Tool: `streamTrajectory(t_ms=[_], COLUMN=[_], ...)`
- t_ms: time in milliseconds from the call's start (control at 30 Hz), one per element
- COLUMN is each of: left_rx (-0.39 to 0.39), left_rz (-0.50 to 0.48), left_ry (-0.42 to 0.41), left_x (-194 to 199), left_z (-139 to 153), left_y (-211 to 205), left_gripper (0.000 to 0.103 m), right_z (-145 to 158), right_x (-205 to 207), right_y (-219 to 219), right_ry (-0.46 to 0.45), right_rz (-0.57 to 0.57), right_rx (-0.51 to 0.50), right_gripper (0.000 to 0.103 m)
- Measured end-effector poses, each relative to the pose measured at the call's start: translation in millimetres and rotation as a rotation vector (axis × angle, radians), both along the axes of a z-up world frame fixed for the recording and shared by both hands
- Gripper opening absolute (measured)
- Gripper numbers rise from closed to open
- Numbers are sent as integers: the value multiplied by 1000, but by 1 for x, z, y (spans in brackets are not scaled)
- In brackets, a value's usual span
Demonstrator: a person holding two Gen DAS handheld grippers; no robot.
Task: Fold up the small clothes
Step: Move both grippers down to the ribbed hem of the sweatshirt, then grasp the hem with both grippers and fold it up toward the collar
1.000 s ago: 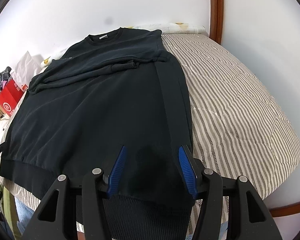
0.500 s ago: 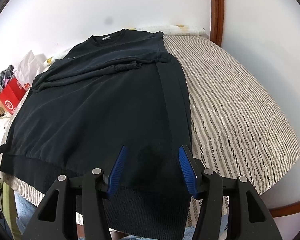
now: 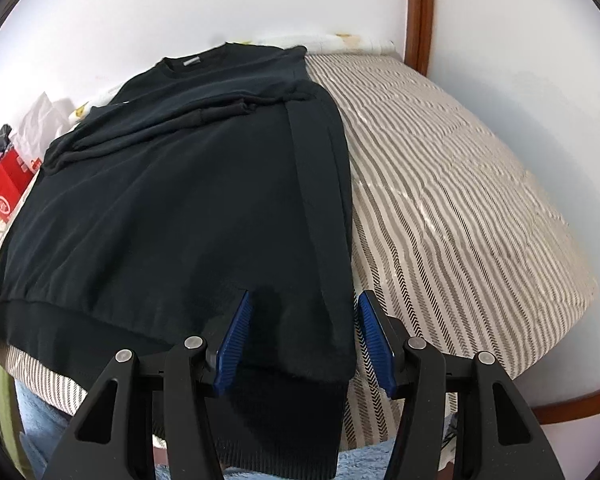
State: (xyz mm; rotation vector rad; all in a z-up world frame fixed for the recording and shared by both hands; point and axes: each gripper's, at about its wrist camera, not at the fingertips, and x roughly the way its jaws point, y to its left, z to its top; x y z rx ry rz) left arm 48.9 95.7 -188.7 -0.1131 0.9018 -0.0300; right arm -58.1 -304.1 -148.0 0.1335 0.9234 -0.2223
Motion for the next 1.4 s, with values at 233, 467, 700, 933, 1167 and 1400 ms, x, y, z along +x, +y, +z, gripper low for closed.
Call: streamTrajectory(t_ms=[233,467,700,933,1167,1400], left_rx=[-25,-44,-46,-47,-51,-69], left_rz=[34,49,42,18,3,4], left_ry=[5,2,-45,-103,-145,-190], left_x=[10,15,5,-15,-26,-8], left_z=[0,1,20,44,58,74], left_y=[8,11,13,11,12,14], left_gripper=[16,13,11,10,10,10], right_z=[-1,0,12,33,55,74], right_x=[13,25,16,1,-20,-5], right_y=[1,3,-7,-13,-8,-6], right_ry=[-27,-52,-114,-174,-217,-269], right_rz=[6,23,13,12,41,48], right_rx=[13,16,76,104,78,77], right_gripper=[43,11,8,7,7,7])
